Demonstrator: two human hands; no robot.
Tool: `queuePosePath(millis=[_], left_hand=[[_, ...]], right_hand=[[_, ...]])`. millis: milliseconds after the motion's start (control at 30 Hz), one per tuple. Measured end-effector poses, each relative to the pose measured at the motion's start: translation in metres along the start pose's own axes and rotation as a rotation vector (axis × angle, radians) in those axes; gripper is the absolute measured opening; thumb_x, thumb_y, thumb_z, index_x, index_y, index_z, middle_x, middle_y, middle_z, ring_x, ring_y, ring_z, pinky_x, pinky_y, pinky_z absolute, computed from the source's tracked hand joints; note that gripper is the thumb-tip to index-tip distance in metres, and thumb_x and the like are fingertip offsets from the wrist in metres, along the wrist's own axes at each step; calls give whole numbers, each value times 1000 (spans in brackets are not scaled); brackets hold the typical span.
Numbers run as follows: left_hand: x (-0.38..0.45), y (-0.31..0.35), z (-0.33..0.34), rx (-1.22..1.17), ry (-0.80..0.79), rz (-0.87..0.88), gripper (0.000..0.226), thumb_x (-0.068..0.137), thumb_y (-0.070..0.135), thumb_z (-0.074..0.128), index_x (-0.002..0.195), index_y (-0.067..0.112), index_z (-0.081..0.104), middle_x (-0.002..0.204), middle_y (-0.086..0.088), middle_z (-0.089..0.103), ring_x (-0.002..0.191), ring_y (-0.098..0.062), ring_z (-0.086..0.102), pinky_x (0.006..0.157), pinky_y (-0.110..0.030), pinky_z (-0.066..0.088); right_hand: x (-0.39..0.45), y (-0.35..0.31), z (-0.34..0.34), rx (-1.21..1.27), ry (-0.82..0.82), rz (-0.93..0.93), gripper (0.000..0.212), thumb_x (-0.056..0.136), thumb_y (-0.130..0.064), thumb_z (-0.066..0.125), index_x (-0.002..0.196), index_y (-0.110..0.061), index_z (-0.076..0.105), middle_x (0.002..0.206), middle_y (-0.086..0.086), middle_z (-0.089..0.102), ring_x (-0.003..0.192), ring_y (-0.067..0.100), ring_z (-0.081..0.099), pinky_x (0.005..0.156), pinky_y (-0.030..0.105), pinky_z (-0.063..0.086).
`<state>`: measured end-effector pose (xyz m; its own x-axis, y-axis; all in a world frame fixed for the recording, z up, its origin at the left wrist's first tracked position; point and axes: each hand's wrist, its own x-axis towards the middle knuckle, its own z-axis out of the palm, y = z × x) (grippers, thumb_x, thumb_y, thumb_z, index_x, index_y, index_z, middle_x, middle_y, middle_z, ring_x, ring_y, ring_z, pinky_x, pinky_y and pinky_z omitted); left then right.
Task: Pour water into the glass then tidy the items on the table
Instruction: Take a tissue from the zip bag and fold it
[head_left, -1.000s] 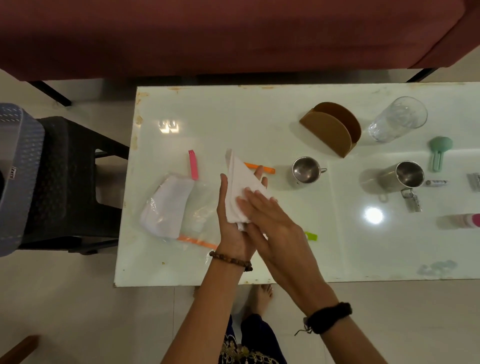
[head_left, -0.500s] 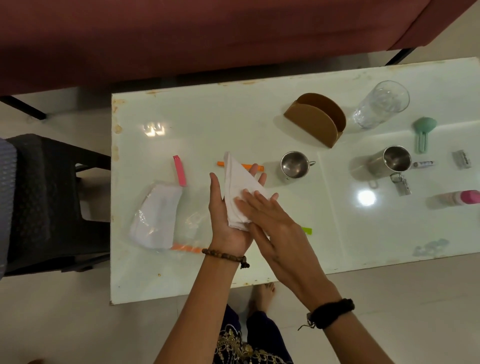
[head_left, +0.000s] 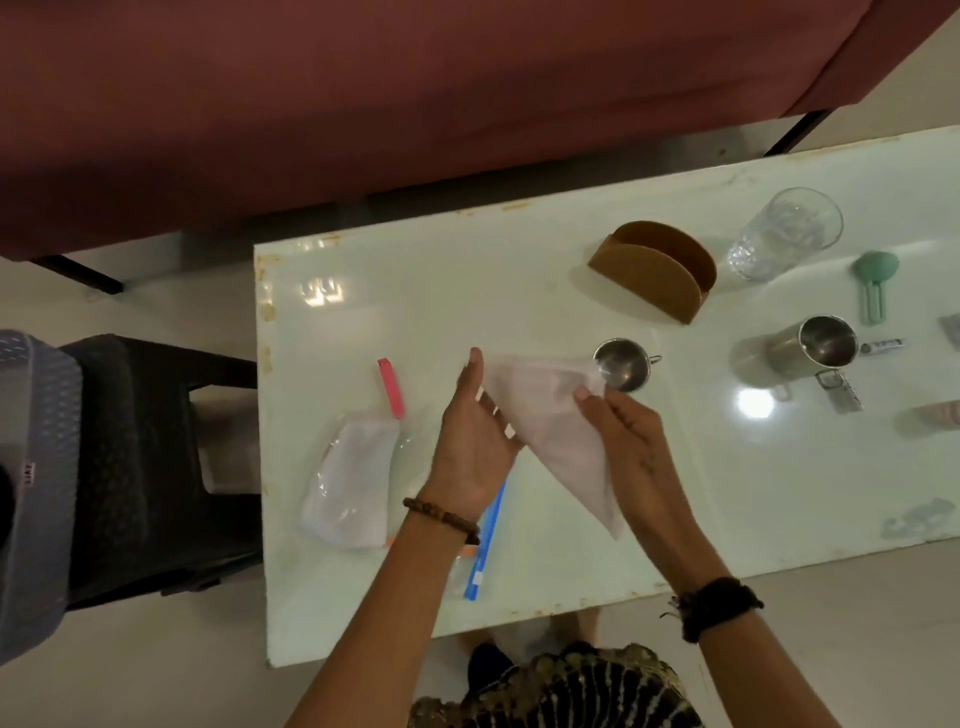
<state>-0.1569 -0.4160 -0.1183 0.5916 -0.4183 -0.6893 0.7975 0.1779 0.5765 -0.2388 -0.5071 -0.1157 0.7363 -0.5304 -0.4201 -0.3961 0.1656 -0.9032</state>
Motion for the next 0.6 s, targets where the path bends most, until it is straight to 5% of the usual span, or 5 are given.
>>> queuePosePath(millis=[100, 233, 367, 467, 600], left_hand=[[27, 0, -16, 95, -101, 38, 31, 92, 12, 46, 120, 24, 48, 101, 0, 59, 89, -12, 60, 78, -30, 53], [65, -1, -7, 265, -177, 138, 35, 80, -9, 57, 99, 20, 61, 86, 6, 71, 78, -6, 69, 62, -22, 57], [102, 5, 31, 466, -159, 223, 30, 77, -7, 64, 86, 21, 59, 87, 1, 66, 74, -6, 67, 63, -23, 58], [131, 20, 65, 733, -194, 328, 29, 75, -6, 67, 81, 21, 58, 83, 3, 63, 68, 3, 64, 64, -13, 54], [174, 32, 115, 1097, -173, 550, 22, 76, 3, 70, 76, 20, 57, 77, 11, 61, 69, 8, 58, 68, 1, 42]], right_hand=[[16, -8, -22, 34, 57, 110, 28, 95, -23, 48, 105, -2, 63, 106, 19, 67, 100, 25, 61, 91, 40, 44], [38, -16, -56, -22, -73, 75, 23, 86, -19, 62, 109, -19, 61, 109, 2, 68, 103, 19, 62, 89, 33, 50], [73, -11, -102, -272, -153, 18, 51, 75, -4, 71, 114, -31, 52, 105, 1, 68, 97, 21, 64, 87, 42, 53], [102, -12, -132, -550, -6, -204, 39, 81, -3, 64, 117, -14, 54, 92, 1, 65, 77, 16, 63, 68, 11, 49], [147, -21, -160, -782, 135, -420, 9, 84, -5, 61, 93, -5, 59, 81, 2, 55, 66, 19, 51, 54, 9, 35]])
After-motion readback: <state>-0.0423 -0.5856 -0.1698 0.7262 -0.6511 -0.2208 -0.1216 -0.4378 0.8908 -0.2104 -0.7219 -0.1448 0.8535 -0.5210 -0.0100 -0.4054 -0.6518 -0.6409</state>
